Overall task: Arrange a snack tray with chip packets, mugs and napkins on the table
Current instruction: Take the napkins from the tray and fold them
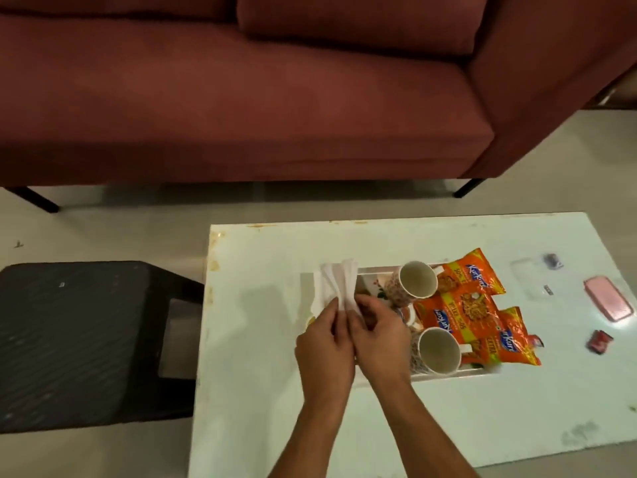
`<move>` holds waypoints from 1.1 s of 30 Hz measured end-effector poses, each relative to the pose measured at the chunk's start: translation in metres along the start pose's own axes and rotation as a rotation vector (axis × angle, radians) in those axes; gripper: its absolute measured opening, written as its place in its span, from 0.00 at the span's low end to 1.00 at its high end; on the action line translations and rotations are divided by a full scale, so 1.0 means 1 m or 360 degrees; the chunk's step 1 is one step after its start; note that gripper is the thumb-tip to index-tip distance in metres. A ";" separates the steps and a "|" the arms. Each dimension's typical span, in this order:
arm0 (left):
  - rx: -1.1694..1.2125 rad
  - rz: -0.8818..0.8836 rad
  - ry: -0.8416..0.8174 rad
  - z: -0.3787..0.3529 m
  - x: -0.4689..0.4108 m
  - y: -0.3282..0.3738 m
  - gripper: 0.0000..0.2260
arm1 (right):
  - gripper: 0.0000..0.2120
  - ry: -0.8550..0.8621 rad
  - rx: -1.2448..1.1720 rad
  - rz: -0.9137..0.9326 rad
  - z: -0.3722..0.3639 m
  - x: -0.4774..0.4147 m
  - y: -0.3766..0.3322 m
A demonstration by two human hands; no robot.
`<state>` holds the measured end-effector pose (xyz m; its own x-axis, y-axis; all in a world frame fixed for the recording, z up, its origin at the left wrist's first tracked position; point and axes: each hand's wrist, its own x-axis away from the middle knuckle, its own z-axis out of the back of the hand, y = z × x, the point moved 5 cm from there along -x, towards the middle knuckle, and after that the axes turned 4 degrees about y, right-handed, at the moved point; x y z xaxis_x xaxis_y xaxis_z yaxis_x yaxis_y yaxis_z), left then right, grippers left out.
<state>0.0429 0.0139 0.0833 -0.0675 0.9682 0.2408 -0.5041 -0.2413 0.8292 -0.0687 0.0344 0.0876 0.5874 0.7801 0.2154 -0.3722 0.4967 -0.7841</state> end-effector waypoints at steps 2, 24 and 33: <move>0.0015 0.0000 -0.0058 -0.023 0.007 0.003 0.13 | 0.10 0.0039 -0.0013 -0.0007 0.015 -0.006 0.016; -0.0032 0.0073 0.0003 -0.060 0.019 -0.009 0.16 | 0.13 0.0198 0.0079 -0.0023 0.011 -0.024 0.080; -0.0014 0.0184 -0.0015 -0.069 0.016 -0.033 0.15 | 0.17 0.0230 -0.0045 -0.0081 0.007 -0.020 0.092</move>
<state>-0.0009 0.0422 0.0250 -0.1178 0.9333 0.3392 -0.5008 -0.3508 0.7913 -0.1197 0.0674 0.0149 0.7030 0.6903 0.1709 -0.3200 0.5217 -0.7908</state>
